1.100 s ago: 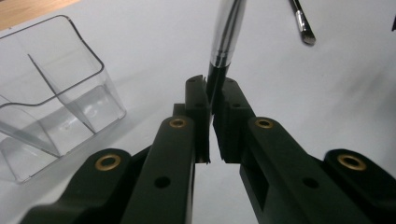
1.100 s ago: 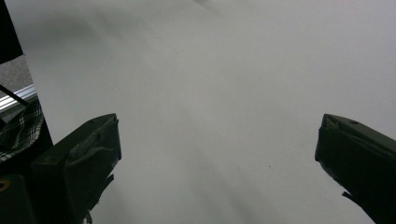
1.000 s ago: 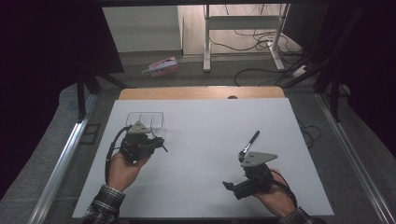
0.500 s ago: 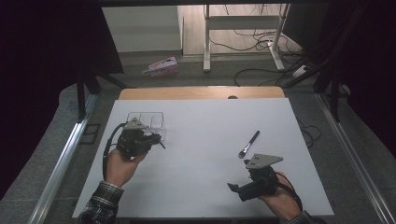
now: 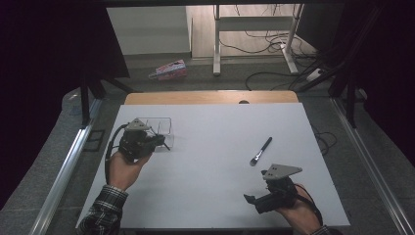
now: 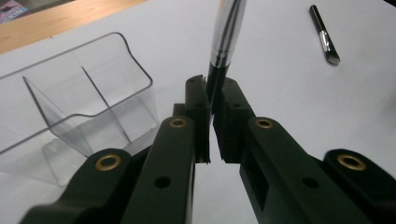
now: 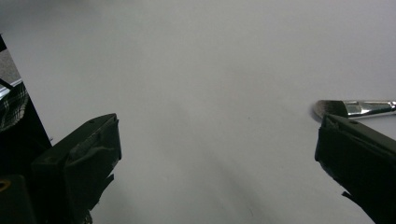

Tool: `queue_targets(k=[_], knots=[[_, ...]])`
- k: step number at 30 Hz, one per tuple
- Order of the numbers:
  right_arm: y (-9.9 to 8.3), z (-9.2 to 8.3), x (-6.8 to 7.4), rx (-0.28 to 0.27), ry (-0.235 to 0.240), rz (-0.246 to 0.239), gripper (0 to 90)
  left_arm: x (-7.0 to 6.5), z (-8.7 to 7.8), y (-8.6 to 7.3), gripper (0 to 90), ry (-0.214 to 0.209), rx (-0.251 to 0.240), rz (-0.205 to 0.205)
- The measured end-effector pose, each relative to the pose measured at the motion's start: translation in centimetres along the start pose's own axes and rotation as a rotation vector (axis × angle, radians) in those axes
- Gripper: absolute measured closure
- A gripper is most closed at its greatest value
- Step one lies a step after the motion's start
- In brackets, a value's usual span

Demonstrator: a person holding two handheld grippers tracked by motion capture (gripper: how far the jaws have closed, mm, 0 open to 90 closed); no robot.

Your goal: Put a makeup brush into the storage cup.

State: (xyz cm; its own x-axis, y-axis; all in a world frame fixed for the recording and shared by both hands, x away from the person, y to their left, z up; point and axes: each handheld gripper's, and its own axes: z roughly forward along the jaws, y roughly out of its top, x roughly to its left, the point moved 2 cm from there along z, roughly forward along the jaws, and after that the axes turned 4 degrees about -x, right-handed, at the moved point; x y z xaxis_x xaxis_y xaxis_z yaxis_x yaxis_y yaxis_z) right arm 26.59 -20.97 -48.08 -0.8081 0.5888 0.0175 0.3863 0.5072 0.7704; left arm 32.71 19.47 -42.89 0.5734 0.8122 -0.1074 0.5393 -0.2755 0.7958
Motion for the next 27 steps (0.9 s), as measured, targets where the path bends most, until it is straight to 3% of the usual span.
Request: queue_targets(k=[27], knots=[[-1.8, -0.8, -0.2, 0.038, -0.008, 0.021, 0.0, 2.8, 0.1, 1.7, 85.4, 0.089, -0.04, -0.031]])
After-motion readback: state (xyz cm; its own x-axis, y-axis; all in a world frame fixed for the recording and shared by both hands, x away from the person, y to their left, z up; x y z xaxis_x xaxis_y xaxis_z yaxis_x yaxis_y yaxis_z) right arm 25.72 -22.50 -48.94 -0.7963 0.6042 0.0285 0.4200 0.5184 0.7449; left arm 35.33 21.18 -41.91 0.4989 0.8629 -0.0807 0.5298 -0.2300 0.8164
